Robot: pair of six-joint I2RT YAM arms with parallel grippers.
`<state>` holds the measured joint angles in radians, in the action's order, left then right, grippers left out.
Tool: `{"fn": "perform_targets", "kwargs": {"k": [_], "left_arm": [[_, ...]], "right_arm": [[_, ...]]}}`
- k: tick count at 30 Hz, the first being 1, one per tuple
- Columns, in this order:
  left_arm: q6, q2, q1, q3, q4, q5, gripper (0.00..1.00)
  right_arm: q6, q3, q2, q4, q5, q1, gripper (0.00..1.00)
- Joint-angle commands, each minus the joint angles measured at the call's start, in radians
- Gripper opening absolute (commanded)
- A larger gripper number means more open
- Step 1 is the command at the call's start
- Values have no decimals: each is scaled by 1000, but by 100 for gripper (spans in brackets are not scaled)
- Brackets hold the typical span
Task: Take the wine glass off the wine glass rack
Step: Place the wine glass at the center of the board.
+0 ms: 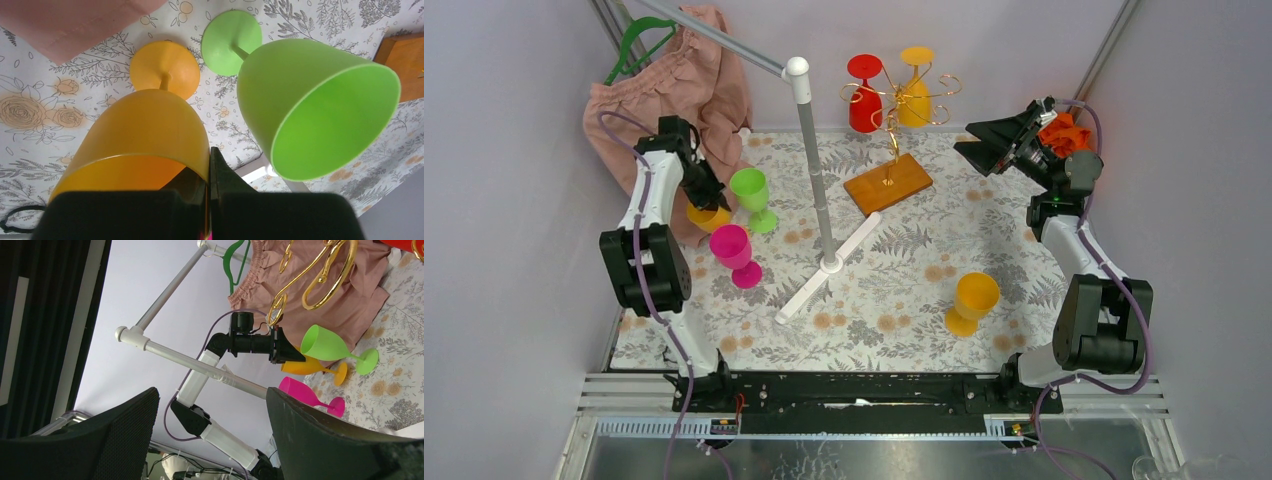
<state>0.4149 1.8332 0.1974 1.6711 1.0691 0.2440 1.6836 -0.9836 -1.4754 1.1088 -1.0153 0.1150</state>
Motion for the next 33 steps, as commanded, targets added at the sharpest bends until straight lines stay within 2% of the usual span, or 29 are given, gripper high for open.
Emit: {"fn": "perform_targets", "kwargs": {"k": [1, 4, 8, 14, 19, 21, 24, 33], "left_arm": [[-5, 37, -12, -2, -50, -35, 0], [-7, 60, -19, 9, -50, -63, 0], [-1, 98, -47, 41, -26, -174, 0], [6, 121, -63, 53, -23, -204, 1], [0, 119, -67, 47, -23, -211, 15], [-9, 113, -68, 55, -17, -212, 25], [-18, 110, -69, 82, 1, -214, 29], [-20, 83, -68, 159, 55, -219, 33]], "right_arm": [[2, -4, -6, 54, -17, 8, 86], [1, -3, -12, 54, -16, 9, 86], [2, -2, -24, 59, -16, 9, 86], [6, -1, -36, 70, -16, 11, 86], [6, 3, -40, 74, -16, 11, 86], [8, 3, -41, 76, -16, 12, 86], [8, 3, -42, 76, -16, 12, 86], [11, 5, -37, 77, -14, 12, 86]]}}
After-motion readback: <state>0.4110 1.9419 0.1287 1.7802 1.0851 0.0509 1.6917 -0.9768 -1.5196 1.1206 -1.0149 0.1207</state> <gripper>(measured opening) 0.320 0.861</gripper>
